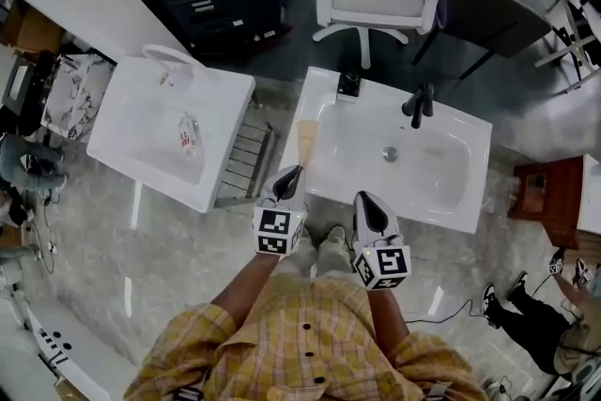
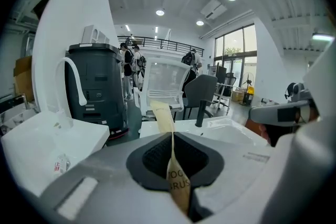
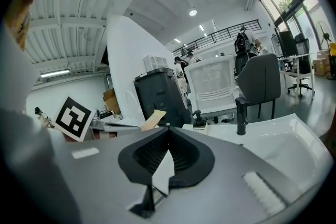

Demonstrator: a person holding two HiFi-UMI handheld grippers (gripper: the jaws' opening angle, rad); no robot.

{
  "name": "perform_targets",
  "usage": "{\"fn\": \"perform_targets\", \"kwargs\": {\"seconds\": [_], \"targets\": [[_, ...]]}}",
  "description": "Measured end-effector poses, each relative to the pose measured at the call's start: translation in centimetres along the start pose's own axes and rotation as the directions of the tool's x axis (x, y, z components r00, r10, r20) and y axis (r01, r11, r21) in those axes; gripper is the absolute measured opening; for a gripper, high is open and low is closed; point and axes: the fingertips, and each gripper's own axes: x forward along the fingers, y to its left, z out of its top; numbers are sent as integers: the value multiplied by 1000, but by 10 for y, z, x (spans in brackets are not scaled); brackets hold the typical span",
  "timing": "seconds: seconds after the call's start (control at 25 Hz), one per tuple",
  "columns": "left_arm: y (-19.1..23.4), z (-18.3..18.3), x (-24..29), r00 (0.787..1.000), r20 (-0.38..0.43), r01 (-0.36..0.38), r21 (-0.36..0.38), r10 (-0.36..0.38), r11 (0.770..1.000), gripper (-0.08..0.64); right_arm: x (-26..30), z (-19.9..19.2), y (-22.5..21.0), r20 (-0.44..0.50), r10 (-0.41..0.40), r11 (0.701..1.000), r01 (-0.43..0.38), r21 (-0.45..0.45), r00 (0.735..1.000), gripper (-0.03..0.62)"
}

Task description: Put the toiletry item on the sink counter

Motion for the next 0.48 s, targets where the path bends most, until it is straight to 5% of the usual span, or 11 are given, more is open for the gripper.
{"fn": "perform_targets", "kwargs": {"seconds": [0.48], "targets": [[42,-19,70,997,-68,-42,-41,39,998,11,14,-2,-19,-29,-22,1000,22,4,999,0]]}}
